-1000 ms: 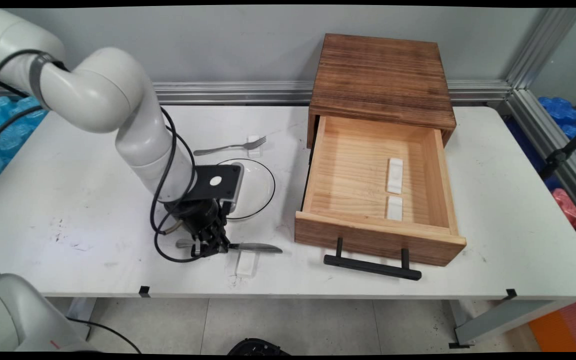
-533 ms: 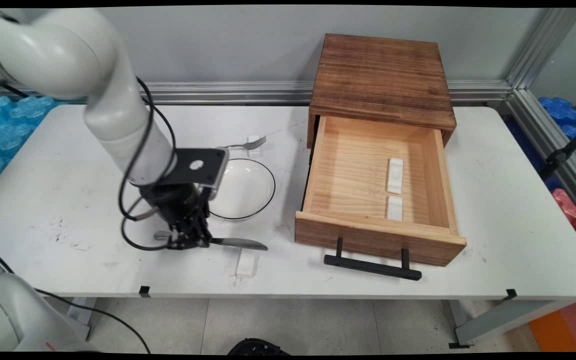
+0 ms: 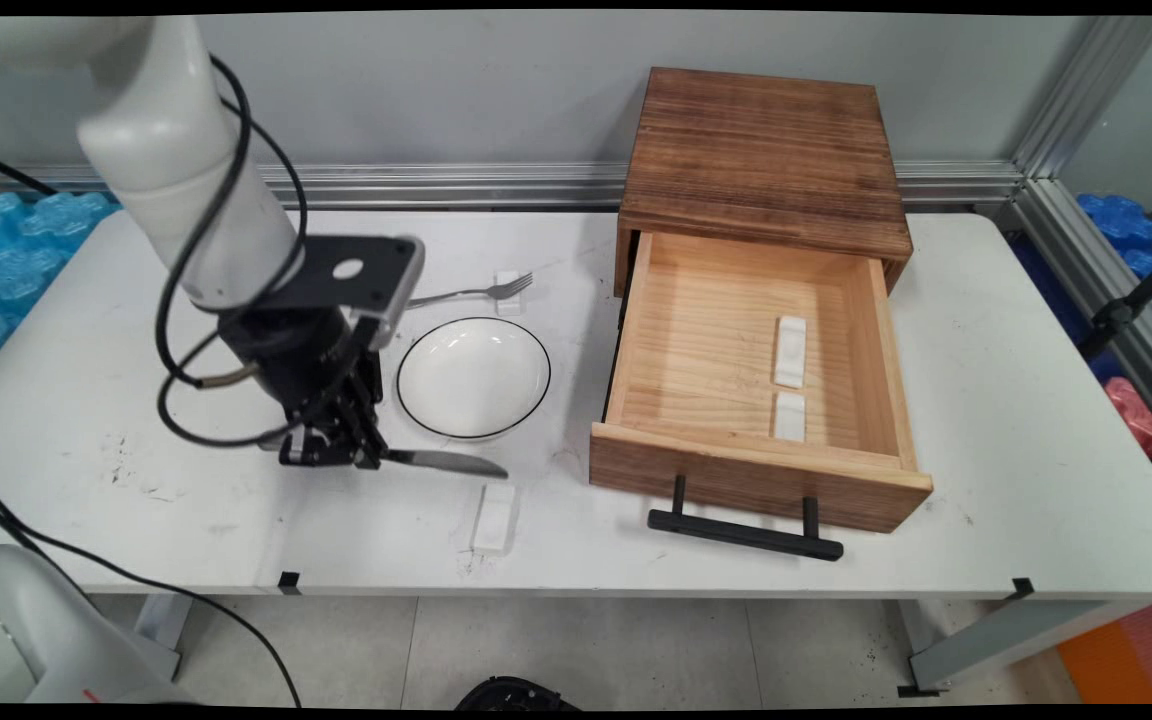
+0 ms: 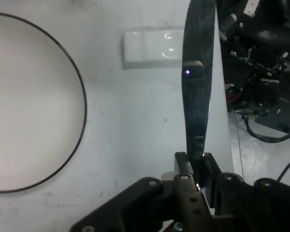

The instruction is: Place the picked object into the drawer

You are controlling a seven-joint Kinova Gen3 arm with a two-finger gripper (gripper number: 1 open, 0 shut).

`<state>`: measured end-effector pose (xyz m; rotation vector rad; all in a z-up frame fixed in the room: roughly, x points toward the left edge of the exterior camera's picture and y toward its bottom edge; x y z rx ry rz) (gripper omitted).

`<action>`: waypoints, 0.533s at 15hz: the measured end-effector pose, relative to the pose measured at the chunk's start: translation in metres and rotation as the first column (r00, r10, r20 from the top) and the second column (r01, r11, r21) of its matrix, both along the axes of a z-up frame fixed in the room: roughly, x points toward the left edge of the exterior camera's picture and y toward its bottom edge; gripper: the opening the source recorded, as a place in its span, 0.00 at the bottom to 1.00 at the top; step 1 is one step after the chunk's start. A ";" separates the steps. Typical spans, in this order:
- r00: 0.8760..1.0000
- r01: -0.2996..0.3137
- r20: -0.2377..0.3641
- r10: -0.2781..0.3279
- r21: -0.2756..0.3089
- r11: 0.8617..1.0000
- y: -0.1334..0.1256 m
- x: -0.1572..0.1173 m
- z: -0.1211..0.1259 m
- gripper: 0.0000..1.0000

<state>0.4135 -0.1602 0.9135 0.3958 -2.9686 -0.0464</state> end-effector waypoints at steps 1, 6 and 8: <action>1.000 -0.001 0.000 0.001 0.000 1.000 0.000 -0.001 0.008 0.00; 1.000 -0.013 -0.012 0.013 -0.015 1.000 -0.009 -0.014 0.048 0.00; 1.000 -0.020 -0.023 0.019 -0.029 0.999 -0.015 -0.020 0.059 0.00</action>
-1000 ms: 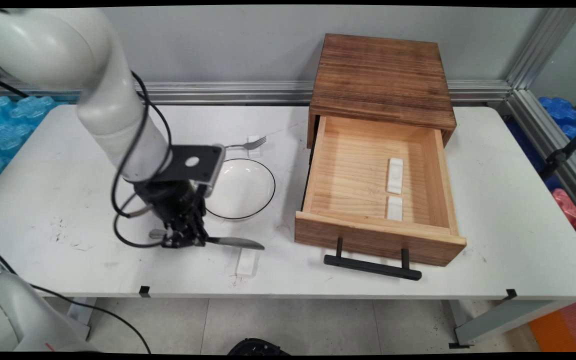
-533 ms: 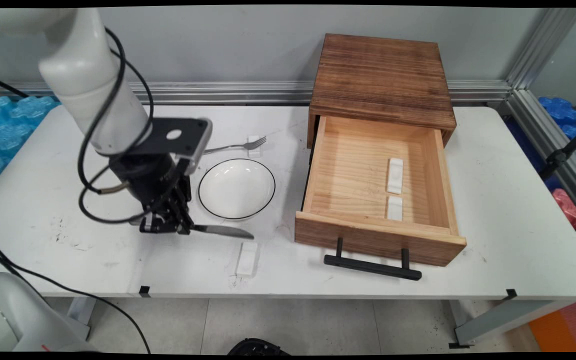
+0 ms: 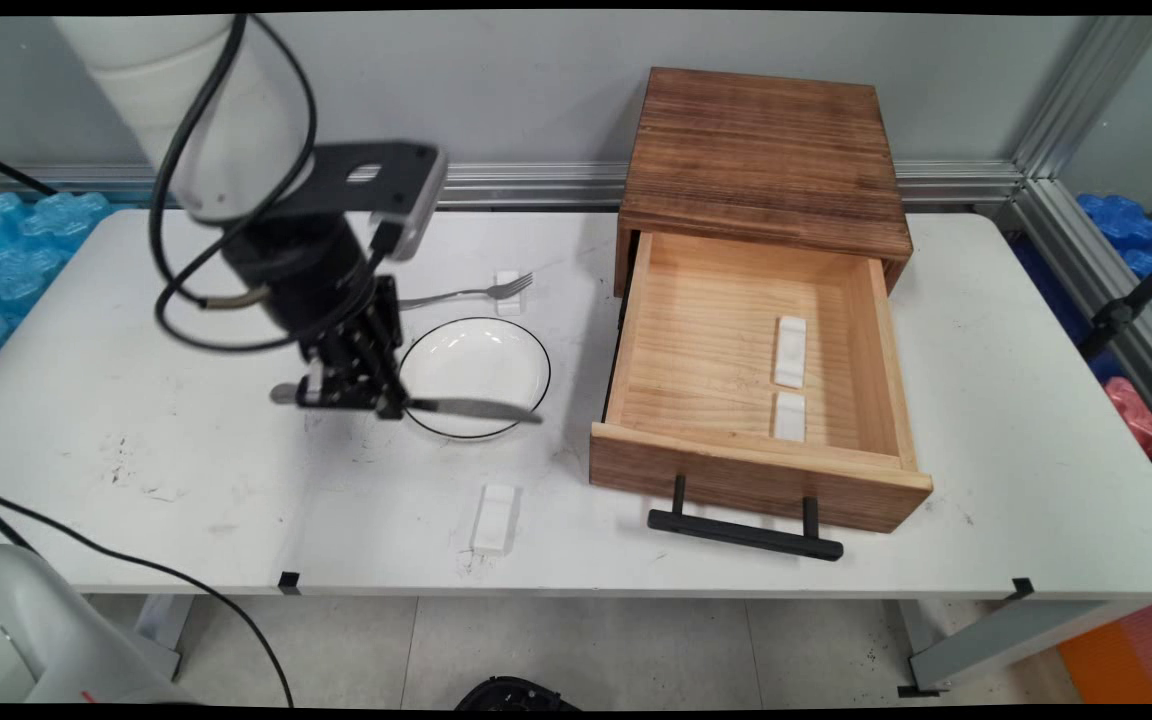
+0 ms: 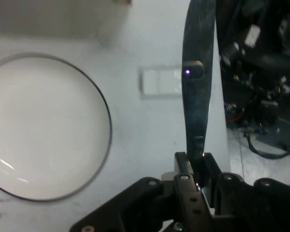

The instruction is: Place the picked object into the drawer

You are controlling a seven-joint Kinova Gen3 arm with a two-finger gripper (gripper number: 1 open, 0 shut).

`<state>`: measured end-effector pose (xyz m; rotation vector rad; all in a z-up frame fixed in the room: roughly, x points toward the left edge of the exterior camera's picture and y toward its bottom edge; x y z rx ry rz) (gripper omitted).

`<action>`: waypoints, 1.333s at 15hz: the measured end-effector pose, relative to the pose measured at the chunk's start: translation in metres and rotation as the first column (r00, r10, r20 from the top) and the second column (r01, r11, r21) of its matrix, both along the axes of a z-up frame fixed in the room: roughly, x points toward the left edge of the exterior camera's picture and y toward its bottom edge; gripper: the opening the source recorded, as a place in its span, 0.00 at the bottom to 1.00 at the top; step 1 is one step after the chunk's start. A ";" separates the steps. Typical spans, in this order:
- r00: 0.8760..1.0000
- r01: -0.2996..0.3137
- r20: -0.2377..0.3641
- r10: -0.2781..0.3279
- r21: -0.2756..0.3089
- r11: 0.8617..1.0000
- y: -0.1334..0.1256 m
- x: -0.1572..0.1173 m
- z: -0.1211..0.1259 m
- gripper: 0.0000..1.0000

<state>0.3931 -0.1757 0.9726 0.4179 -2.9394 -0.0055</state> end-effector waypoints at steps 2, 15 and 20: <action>1.000 -0.005 -0.015 0.005 -0.016 1.000 -0.008 -0.009 0.009 0.00; 0.988 0.011 -0.148 -0.038 -0.174 0.985 -0.118 -0.113 0.018 0.00; 0.984 0.053 -0.154 -0.085 -0.203 0.978 -0.154 -0.142 -0.005 0.00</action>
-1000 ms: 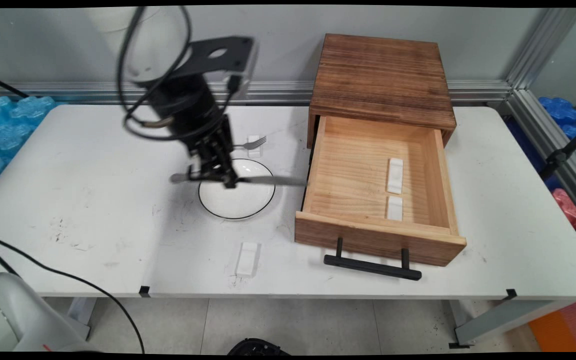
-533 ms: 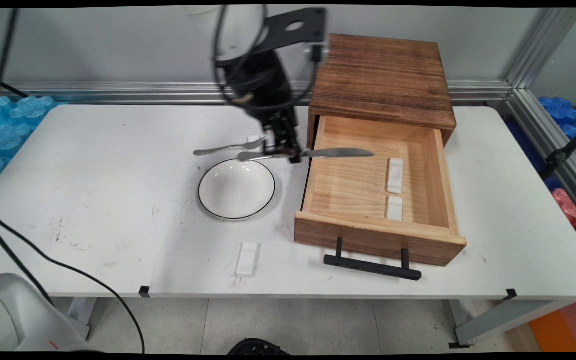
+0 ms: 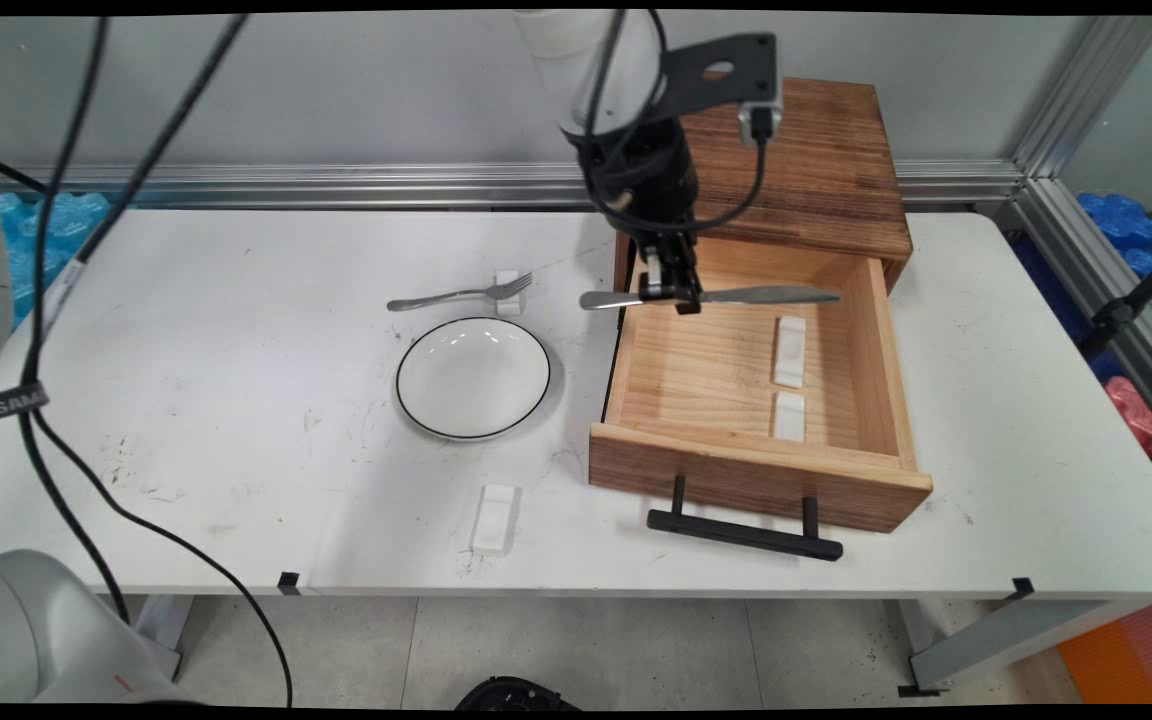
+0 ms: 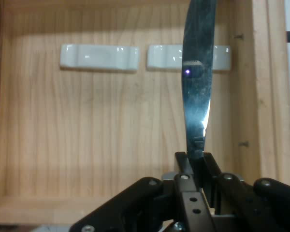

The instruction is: Place the picked object into the drawer

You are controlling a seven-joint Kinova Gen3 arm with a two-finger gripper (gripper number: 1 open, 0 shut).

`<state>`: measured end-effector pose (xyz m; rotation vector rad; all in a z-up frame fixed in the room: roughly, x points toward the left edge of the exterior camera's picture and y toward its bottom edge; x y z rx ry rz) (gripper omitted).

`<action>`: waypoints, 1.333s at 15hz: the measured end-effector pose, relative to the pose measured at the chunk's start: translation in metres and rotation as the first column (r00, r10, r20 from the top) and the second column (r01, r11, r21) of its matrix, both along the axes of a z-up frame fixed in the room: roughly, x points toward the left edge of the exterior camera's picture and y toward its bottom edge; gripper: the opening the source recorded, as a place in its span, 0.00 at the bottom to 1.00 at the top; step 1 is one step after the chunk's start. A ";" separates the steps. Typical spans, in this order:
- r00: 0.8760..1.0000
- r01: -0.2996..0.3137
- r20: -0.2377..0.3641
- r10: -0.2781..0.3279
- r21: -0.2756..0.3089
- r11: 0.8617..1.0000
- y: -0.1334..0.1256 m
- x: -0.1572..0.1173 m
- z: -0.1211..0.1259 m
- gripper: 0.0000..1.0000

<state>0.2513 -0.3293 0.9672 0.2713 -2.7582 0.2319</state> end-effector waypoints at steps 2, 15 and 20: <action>1.000 0.031 0.001 -0.031 0.000 1.000 -0.013 -0.010 -0.016 0.00; 0.995 0.099 0.000 -0.099 0.017 0.995 -0.049 -0.049 -0.103 0.00; 0.994 0.106 -0.002 -0.106 0.019 0.994 -0.057 -0.060 -0.131 0.00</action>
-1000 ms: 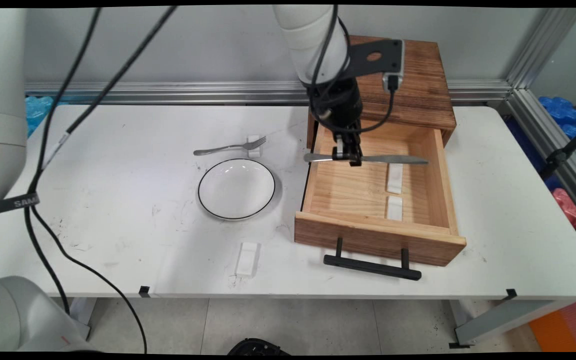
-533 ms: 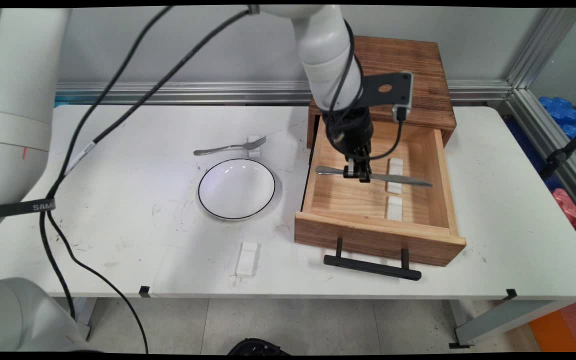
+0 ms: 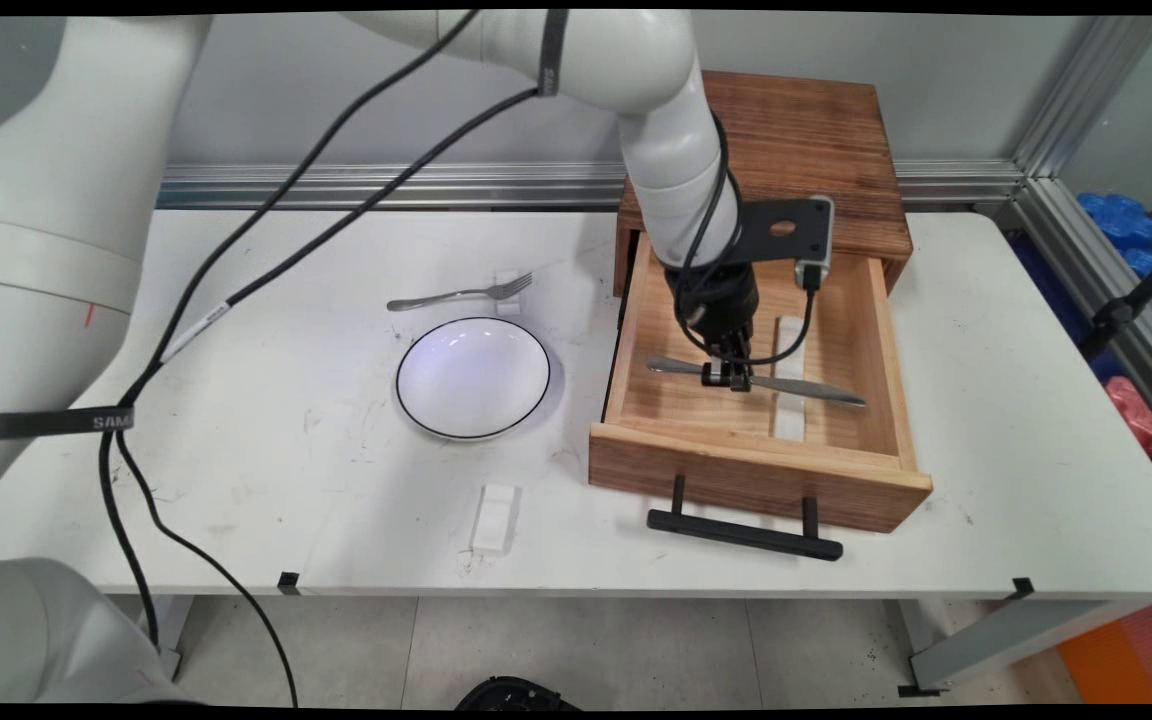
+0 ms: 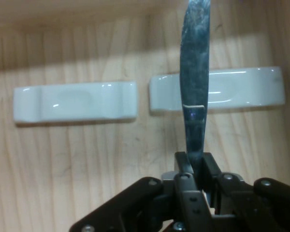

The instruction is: Place the picked object into the drawer

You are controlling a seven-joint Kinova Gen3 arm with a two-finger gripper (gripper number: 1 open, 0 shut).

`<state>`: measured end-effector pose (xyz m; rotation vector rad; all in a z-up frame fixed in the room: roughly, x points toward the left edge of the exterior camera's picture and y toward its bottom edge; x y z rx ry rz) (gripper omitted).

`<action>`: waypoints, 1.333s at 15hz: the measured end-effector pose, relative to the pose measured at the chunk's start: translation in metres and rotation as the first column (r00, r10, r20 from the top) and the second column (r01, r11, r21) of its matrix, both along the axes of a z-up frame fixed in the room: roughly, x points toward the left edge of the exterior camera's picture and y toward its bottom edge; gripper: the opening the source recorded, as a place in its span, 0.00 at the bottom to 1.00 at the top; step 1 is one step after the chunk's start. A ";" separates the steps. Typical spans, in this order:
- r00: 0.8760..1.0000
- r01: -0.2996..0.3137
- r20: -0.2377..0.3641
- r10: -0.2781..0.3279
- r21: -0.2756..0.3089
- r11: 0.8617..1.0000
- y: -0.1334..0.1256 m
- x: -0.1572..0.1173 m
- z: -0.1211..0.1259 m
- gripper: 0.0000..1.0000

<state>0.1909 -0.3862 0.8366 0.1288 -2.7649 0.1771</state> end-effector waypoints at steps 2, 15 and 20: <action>1.000 0.003 -0.002 -0.003 0.001 1.000 -0.002 -0.003 -0.007 0.00; 1.000 0.019 0.017 -0.019 0.031 0.999 -0.003 -0.001 -0.026 0.00; 1.000 0.026 0.015 -0.027 0.043 0.999 -0.002 -0.001 -0.029 1.00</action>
